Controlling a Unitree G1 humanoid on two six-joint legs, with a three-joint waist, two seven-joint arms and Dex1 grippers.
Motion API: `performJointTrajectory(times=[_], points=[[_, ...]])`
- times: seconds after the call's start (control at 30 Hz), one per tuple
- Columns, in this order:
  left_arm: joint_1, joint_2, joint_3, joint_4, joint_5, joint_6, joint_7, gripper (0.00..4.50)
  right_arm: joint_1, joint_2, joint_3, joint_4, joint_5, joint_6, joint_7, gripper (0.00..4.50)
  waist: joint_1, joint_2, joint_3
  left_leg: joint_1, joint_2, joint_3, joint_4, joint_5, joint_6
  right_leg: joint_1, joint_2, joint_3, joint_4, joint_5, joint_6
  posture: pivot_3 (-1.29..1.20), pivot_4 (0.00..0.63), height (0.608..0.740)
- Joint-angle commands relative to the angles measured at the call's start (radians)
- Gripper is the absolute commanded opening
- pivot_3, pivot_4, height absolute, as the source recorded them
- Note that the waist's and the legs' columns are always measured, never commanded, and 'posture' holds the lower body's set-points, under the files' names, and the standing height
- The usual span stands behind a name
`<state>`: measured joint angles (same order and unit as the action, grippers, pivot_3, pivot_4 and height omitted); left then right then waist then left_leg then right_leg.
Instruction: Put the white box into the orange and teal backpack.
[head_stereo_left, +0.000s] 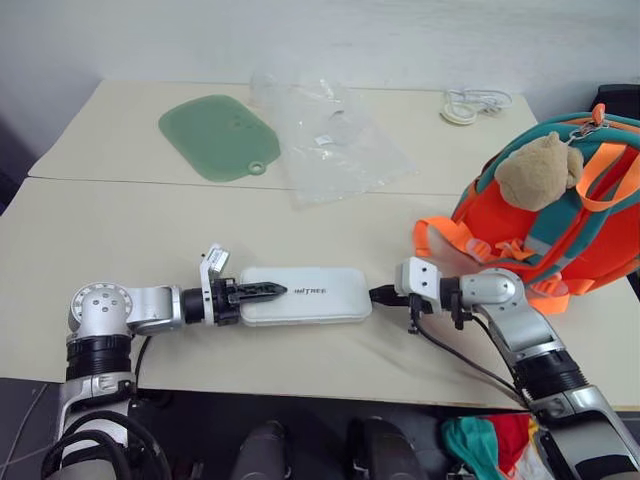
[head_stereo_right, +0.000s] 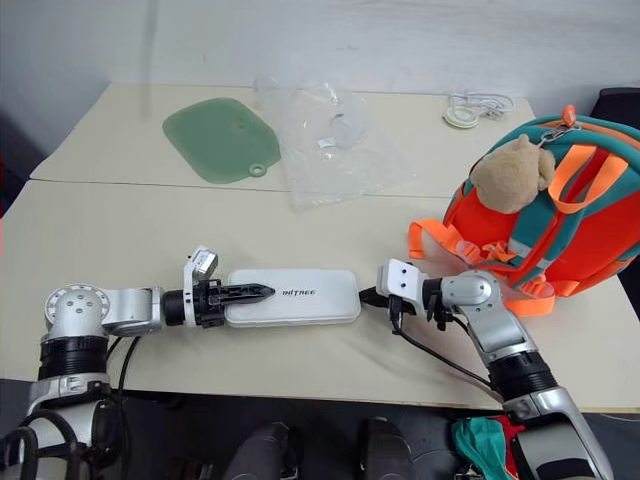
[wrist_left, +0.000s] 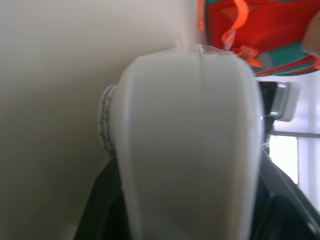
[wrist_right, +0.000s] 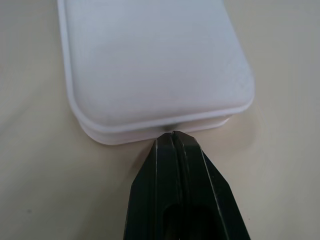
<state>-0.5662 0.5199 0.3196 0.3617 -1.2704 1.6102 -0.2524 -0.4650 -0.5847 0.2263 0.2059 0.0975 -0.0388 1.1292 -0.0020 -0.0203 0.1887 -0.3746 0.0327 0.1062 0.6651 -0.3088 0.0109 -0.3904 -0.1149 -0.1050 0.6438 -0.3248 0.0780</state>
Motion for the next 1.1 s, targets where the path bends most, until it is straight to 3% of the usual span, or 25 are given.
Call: performJointTrajectory(times=[0.03, 0.1, 0.17, 0.27, 0.47, 0.63, 0.67, 0.77, 0.87, 1.1], points=[[0.014, 0.008, -0.032, -0.006, -0.001, 0.004, 0.024, 1.29, 0.025, 0.001, -0.018, -0.057, 0.032, 0.004, 0.006, 0.00, -0.002, 0.000, 0.000, 0.000, 0.000, 0.000, 0.000, 0.000, 0.000, 0.000, 0.000, 0.000, 0.000, 0.000, 0.000, 0.00, 0.150, 0.740], [0.030, 0.029, -0.051, -0.034, -0.043, 0.004, 0.009, 1.29, 0.046, -0.003, -0.057, -0.068, 0.053, -0.003, -0.016, 0.00, -0.001, 0.000, 0.000, 0.000, 0.000, 0.000, 0.000, 0.000, 0.000, 0.000, 0.000, 0.000, 0.000, 0.000, 0.000, 0.00, 0.150, 0.740], [0.069, 0.059, -0.005, -0.129, -0.090, 0.004, -0.044, 1.28, 0.125, -0.039, -0.177, -0.122, 0.164, 0.025, -0.009, 0.00, 0.001, 0.000, 0.000, 0.000, 0.000, 0.000, 0.000, 0.000, 0.000, 0.000, 0.000, 0.000, 0.000, 0.000, 0.000, 0.00, 0.150, 0.740], [0.144, 0.114, 0.064, -0.289, -0.117, -0.017, -0.122, 1.22, 0.261, -0.090, -0.333, -0.216, 0.305, 0.093, 0.004, 0.60, 0.000, 0.000, 0.000, -0.002, 0.000, -0.001, -0.002, 0.000, -0.001, -0.001, 0.000, 0.000, 0.000, 0.000, 0.000, 0.00, 0.150, 0.740], [0.346, 0.214, 0.094, -0.589, 0.065, -0.391, -0.485, 1.21, 0.566, -0.139, -0.639, -0.320, 0.405, 0.138, -0.073, 2.65, 0.001, 0.001, 0.001, -0.002, 0.001, 0.000, -0.004, -0.001, -0.001, -0.001, 0.001, 0.000, -0.006, 0.000, 0.000, 0.00, 0.150, 0.740], [0.449, 0.259, 0.036, -0.655, 0.322, -0.757, -0.699, 1.21, 0.679, -0.119, -0.828, -0.296, 0.404, 0.099, -0.177, 4.31, 0.001, 0.002, 0.001, 0.000, 0.000, 0.001, -0.008, -0.003, -0.005, -0.001, 0.000, 0.002, -0.007, 0.000, 0.000, 0.00, 0.150, 0.740], [0.459, 0.243, 0.029, -0.652, 0.392, -0.865, -0.715, 1.21, 0.688, -0.116, -0.861, -0.285, 0.427, 0.112, -0.187, 4.47, 0.000, 0.002, 0.001, 0.001, 0.000, 0.002, -0.009, -0.003, -0.005, -0.001, 0.000, 0.003, -0.007, 0.000, 0.000, 0.00, 0.150, 0.740], [0.468, 0.182, 0.029, -0.636, 0.488, -1.076, -0.764, 1.21, 0.691, -0.099, -0.936, -0.258, 0.474, 0.115, -0.211, 4.47, 0.002, 0.002, 0.001, 0.002, 0.000, 0.003, -0.013, -0.002, -0.003, -0.001, 0.000, 0.003, -0.009, 0.000, 0.000, 0.00, 0.150, 0.740], [0.477, 0.152, 0.036, -0.623, 0.503, -1.145, -0.798, 1.21, 0.641, -0.093, -0.953, -0.232, 0.485, 0.100, -0.250, 4.47, -0.001, 0.002, 0.001, 0.002, 0.000, 0.003, -0.016, 0.000, 0.000, -0.001, 0.000, 0.002, -0.012, 0.000, 0.000, 0.00, 0.150, 0.740], [0.475, 0.151, 0.026, -0.597, 0.482, -1.146, -0.832, 1.21, 0.345, -0.126, -0.775, -0.172, 0.524, 0.210, -0.209, 4.47, -0.020, 0.003, 0.002, 0.003, 0.000, 0.005, -0.014, 0.000, 0.003, -0.001, 0.000, 0.003, -0.008, 0.001, 0.001, 0.00, 0.150, 0.740]])
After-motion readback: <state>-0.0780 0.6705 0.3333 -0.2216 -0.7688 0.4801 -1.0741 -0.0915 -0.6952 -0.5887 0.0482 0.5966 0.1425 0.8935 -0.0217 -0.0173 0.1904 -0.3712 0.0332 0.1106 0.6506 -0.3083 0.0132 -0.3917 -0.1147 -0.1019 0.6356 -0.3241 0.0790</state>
